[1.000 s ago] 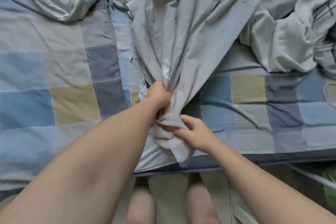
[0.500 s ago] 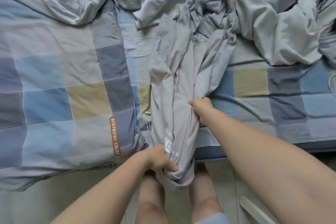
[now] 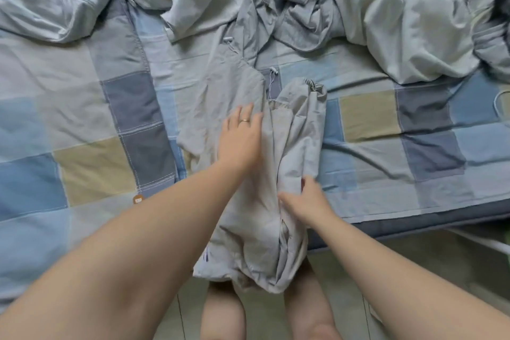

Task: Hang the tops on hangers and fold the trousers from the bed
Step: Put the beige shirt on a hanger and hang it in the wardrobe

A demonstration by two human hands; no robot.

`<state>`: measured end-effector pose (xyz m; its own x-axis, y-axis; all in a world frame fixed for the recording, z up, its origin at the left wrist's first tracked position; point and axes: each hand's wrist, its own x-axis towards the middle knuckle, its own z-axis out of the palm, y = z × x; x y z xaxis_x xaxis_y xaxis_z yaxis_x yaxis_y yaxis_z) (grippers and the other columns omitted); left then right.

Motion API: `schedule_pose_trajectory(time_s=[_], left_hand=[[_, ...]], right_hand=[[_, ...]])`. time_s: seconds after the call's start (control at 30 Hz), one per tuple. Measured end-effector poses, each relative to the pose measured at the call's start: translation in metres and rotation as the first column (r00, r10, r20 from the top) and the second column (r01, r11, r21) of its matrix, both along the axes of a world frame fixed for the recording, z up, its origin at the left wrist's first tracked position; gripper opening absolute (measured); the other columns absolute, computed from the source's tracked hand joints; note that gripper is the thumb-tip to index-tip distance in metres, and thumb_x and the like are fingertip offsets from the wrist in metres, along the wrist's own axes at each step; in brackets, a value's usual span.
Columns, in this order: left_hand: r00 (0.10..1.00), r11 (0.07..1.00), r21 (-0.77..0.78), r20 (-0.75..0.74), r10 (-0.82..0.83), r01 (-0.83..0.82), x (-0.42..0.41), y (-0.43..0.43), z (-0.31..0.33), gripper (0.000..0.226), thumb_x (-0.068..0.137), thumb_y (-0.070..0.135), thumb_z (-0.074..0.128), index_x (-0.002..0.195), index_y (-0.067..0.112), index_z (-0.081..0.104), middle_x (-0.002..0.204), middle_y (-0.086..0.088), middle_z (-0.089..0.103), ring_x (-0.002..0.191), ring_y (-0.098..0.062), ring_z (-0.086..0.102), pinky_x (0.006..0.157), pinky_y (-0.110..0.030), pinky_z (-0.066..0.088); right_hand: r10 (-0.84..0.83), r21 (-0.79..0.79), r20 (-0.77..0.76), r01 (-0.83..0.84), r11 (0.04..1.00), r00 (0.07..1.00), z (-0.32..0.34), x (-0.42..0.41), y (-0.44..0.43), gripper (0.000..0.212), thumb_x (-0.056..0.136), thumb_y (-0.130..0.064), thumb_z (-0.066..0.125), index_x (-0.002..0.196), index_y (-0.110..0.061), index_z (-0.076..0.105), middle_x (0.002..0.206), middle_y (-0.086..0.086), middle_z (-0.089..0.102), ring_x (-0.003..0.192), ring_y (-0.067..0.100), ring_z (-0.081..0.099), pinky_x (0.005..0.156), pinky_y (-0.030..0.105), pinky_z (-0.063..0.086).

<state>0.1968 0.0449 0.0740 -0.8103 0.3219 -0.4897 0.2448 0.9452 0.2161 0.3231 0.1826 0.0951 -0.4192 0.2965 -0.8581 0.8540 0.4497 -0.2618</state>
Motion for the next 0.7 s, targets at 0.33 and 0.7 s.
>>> schedule_pose_trajectory(time_s=[0.33,0.7], left_hand=[[0.98,0.977,-0.084,0.05,-0.193,0.196,-0.077,0.02,-0.092,0.075,0.088,0.045,0.067,0.149,0.021,0.029,0.154,-0.007,0.042,0.127,-0.036,0.054,0.099,-0.047,0.044],[0.979,0.965,-0.223,0.111,0.169,-0.141,-0.028,-0.022,-0.08,0.02,0.089,0.022,0.053,0.108,0.025,0.06,0.119,-0.01,0.065,0.11,-0.037,0.062,0.079,-0.039,0.044]], right_hand=[[0.722,0.437,-0.271,-0.587,0.681,0.636,-0.106,-0.156,0.04,0.08,0.09,-0.036,0.062,0.157,-0.028,0.019,0.165,-0.004,0.016,0.151,0.024,0.014,0.117,0.051,0.02],[0.57,0.313,-0.285,-0.487,0.816,0.771,-0.103,-0.136,0.054,0.01,0.091,-0.019,0.05,0.098,-0.026,0.051,0.11,0.008,0.069,0.115,0.033,0.056,0.094,0.043,0.03]])
